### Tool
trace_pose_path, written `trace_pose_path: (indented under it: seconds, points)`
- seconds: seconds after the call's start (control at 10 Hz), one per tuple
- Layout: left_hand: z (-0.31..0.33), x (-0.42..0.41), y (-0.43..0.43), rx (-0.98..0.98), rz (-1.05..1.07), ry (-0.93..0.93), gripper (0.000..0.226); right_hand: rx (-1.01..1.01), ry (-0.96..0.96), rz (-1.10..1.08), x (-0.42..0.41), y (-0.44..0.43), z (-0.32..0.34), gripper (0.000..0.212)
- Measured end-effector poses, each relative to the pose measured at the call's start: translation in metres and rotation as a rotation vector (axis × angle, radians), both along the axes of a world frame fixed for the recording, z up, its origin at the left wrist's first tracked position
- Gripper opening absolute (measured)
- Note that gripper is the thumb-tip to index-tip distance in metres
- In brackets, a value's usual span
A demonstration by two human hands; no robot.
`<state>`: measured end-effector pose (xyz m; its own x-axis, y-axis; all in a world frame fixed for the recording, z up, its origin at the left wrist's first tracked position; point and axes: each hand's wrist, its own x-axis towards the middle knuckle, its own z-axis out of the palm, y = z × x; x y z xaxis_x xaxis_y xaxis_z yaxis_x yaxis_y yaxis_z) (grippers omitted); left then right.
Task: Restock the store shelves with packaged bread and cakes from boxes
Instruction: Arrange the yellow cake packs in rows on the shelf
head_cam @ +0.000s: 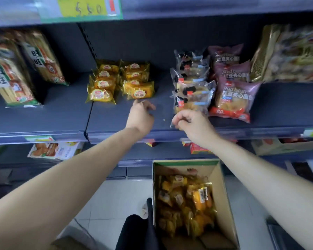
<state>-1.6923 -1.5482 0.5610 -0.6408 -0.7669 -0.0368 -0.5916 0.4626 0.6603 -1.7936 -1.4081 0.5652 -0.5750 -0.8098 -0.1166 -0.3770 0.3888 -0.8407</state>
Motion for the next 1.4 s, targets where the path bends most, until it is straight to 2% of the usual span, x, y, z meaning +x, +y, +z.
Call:
trace_pose_path:
  seconds: [0.1, 0.2, 0.4, 0.5, 0.6, 0.7, 0.8, 0.9, 1.0, 1.1, 1.2, 1.3, 1.4]
  points:
    - [-0.028, 0.003, 0.052, 0.168, -0.130, -0.070, 0.024, 0.200, -0.064, 0.087, 0.003, 0.045, -0.029, 0.030]
    - [-0.063, 0.009, 0.098, 0.394, -0.253, -0.187, 0.022, 0.449, -0.017, 0.189, 0.006, 0.086, -0.071, 0.023]
    - [-0.131, 0.032, 0.152, 0.536, -0.306, -0.461, 0.028, 0.715, -0.038, 0.210, 0.012, 0.139, -0.151, 0.022]
    - [-0.159, 0.042, 0.162, 0.550, -0.235, -0.567, 0.032, 0.780, -0.066, 0.277, 0.023, 0.155, -0.183, 0.022]
    - [-0.190, 0.047, 0.168, 0.550, -0.116, -0.596, 0.033, 0.810, -0.119, 0.344, 0.031, 0.161, -0.209, 0.026]
    - [-0.215, 0.049, 0.174, 0.573, -0.028, -0.614, 0.037, 0.851, -0.208, 0.484, 0.040, 0.162, -0.226, 0.045]
    - [-0.236, 0.042, 0.182, 0.631, 0.125, -0.584, 0.053, 0.921, -0.258, 0.703, 0.052, 0.155, -0.233, 0.062]
    - [-0.248, 0.037, 0.185, 0.701, 0.309, -0.508, 0.081, 0.987, -0.207, 0.867, 0.060, 0.153, -0.241, 0.046]
    - [-0.255, 0.037, 0.184, 0.681, 0.387, -0.471, 0.088, 0.924, -0.226, 0.783, 0.059, 0.156, -0.252, 0.022]
    - [-0.245, 0.036, 0.178, 0.611, 0.366, -0.482, 0.075, 0.793, -0.182, 0.603, 0.044, 0.155, -0.245, 0.015]
    - [-0.213, 0.035, 0.172, 0.581, 0.352, -0.453, 0.049, 0.708, -0.163, 0.465, 0.020, 0.146, -0.213, 0.023]
    - [-0.171, 0.036, 0.160, 0.677, 0.330, -0.405, 0.028, 0.643, -0.195, 0.392, -0.001, 0.133, -0.164, 0.020]
    - [-0.131, 0.036, 0.140, 0.715, 0.207, -0.278, 0.015, 0.541, -0.214, 0.281, -0.014, 0.123, -0.109, 0.016]
